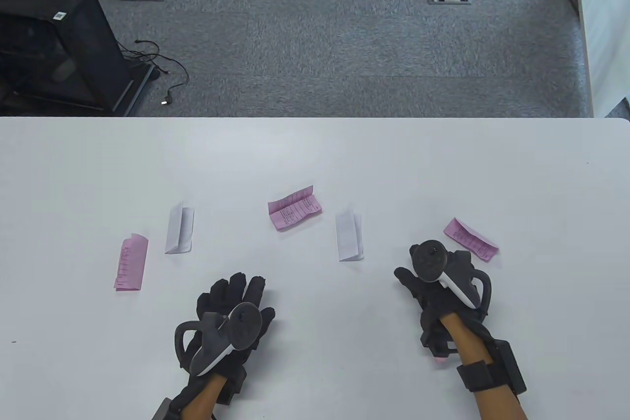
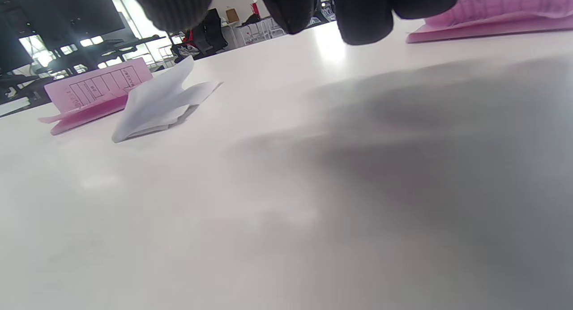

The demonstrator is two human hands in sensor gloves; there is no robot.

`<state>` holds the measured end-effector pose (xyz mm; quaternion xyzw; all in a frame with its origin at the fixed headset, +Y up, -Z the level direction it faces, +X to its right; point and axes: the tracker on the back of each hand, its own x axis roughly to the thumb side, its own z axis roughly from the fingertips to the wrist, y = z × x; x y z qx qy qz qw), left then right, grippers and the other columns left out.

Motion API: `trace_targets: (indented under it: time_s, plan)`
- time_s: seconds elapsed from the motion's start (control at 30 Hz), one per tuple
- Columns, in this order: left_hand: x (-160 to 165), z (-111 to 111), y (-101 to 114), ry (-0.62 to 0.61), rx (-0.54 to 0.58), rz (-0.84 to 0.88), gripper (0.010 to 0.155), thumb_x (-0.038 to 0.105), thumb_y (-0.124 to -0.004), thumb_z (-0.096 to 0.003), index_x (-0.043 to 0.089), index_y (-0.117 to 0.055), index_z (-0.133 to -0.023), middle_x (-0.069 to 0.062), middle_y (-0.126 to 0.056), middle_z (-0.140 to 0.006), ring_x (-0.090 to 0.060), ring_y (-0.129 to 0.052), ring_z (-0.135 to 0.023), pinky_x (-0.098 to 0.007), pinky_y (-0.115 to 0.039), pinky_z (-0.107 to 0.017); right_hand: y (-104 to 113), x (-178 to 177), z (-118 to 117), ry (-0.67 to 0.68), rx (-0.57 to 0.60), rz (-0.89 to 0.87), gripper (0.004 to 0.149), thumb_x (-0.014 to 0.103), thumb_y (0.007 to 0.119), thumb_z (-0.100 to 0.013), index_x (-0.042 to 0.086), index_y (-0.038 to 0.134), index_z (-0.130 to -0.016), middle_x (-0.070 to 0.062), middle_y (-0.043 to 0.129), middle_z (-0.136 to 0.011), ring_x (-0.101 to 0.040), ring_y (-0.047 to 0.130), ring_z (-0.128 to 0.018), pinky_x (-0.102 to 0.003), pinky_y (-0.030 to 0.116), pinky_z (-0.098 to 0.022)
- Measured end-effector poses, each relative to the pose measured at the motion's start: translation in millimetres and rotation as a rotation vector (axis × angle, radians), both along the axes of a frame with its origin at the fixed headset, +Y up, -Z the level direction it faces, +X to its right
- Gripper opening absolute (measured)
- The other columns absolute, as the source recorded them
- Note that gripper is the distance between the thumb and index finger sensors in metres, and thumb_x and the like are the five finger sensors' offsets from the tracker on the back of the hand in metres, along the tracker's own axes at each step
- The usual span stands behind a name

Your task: Unfold folded invoices and stack

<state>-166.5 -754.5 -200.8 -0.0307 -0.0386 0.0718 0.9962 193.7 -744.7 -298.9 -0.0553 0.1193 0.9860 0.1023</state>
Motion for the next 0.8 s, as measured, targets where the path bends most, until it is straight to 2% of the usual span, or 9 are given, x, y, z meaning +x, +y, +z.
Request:
trace_targets:
  time_s: [0.27, 0.43, 0.57, 0.63, 0.7, 0.8]
  plan:
    - [1, 0, -1, -0.022, -0.017, 0.018, 0.067, 0.056, -0.064, -0.0506, 0.031, -0.052, -0.111, -0.015, -0.053, -0.121, -0.049, -0.052, -0.107, -0.073, -0.044, -0.073, -13, -48, -35, -0.084, -0.042, -0.057, 0.08, 0.064, 0.055, -0.044, 0.014, 0.052, -0.107, -0.023, 0.065, -0.103, -0.056, 0.056, -0.094, -0.075, 0.042, -0.065]
    - [1, 0, -2, -0.019, -0.019, 0.029, 0.067, 0.056, -0.064, -0.0505, 0.03, -0.052, -0.111, -0.015, -0.053, -0.121, -0.049, -0.052, -0.107, -0.073, -0.044, -0.073, -16, -78, -47, -0.101, -0.024, -0.009, 0.087, 0.067, 0.053, -0.042, 0.01, 0.048, -0.107, -0.025, 0.058, -0.105, -0.057, 0.05, -0.096, -0.074, 0.041, -0.066]
    - [2, -1, -4, -0.021, -0.031, 0.022, 0.067, 0.056, -0.064, -0.0505, 0.03, -0.052, -0.111, -0.015, -0.053, -0.121, -0.049, -0.052, -0.107, -0.073, -0.044, -0.073, -20, -101, -51, -0.096, -0.002, 0.087, 0.089, 0.067, 0.058, -0.042, 0.005, 0.048, -0.106, -0.026, 0.058, -0.104, -0.057, 0.049, -0.096, -0.074, 0.042, -0.066]
    - [1, -2, -5, -0.017, -0.036, 0.026, 0.067, 0.056, -0.064, -0.0505, 0.031, -0.052, -0.111, -0.015, -0.053, -0.121, -0.049, -0.052, -0.107, -0.073, -0.044, -0.073, -25, -109, -53, -0.079, -0.022, 0.157, 0.087, 0.064, 0.061, -0.043, 0.005, 0.05, -0.104, -0.025, 0.059, -0.103, -0.056, 0.05, -0.095, -0.073, 0.043, -0.066]
    - [1, -2, -5, -0.015, -0.039, 0.03, 0.067, 0.056, -0.064, -0.0505, 0.031, -0.052, -0.111, -0.015, -0.053, -0.121, -0.049, -0.052, -0.107, -0.073, -0.044, -0.073, -28, -115, -52, -0.075, 0.024, 0.221, 0.078, 0.059, 0.066, -0.043, 0.008, 0.056, -0.1, -0.024, 0.061, -0.101, -0.055, 0.053, -0.094, -0.071, 0.045, -0.066]
    - [2, -2, -5, -0.014, -0.041, 0.026, 0.067, 0.056, -0.064, -0.0505, 0.031, -0.052, -0.111, -0.015, -0.053, -0.121, -0.049, -0.051, -0.107, -0.073, -0.044, -0.073, -30, -119, -50, -0.066, 0.061, 0.228, 0.066, 0.053, 0.07, -0.045, 0.011, 0.062, -0.095, -0.022, 0.064, -0.099, -0.054, 0.055, -0.093, -0.07, 0.046, -0.066]
